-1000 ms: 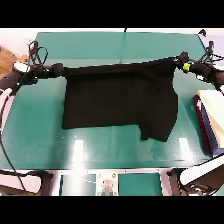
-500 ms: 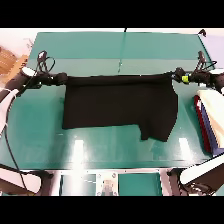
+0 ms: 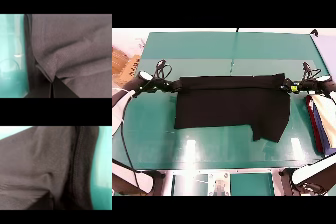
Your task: Fold the shirts.
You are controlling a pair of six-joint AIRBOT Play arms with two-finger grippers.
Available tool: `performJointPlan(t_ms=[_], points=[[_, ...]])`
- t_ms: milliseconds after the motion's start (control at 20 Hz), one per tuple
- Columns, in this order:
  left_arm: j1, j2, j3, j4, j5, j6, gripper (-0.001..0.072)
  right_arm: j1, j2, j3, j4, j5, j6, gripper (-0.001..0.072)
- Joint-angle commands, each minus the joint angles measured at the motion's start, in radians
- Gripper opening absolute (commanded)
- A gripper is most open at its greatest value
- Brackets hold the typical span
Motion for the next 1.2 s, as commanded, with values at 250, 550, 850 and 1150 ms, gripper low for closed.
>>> performJointPlan(t_ms=[250,550,850,1150], points=[[0.080,0.001,0.199,0.030,-0.505,-0.090,0.0549,-0.109,0.052,0.121,-0.088,0.282,0.152,0.0308],[0.163,0.001,0.298,0.072,-0.888,-0.278,0.0022,-0.182,0.167,0.027,-0.178,0.467,0.231,0.0017],[0.085,0.153,0.105,0.140,-0.892,-0.270,0.0022,-0.238,0.457,-0.323,-0.257,0.463,0.249,0.0016],[0.075,0.658,-0.512,0.179,-0.526,-0.284,0.0022,-0.392,0.826,-0.742,-0.312,0.321,0.265,0.0017]])
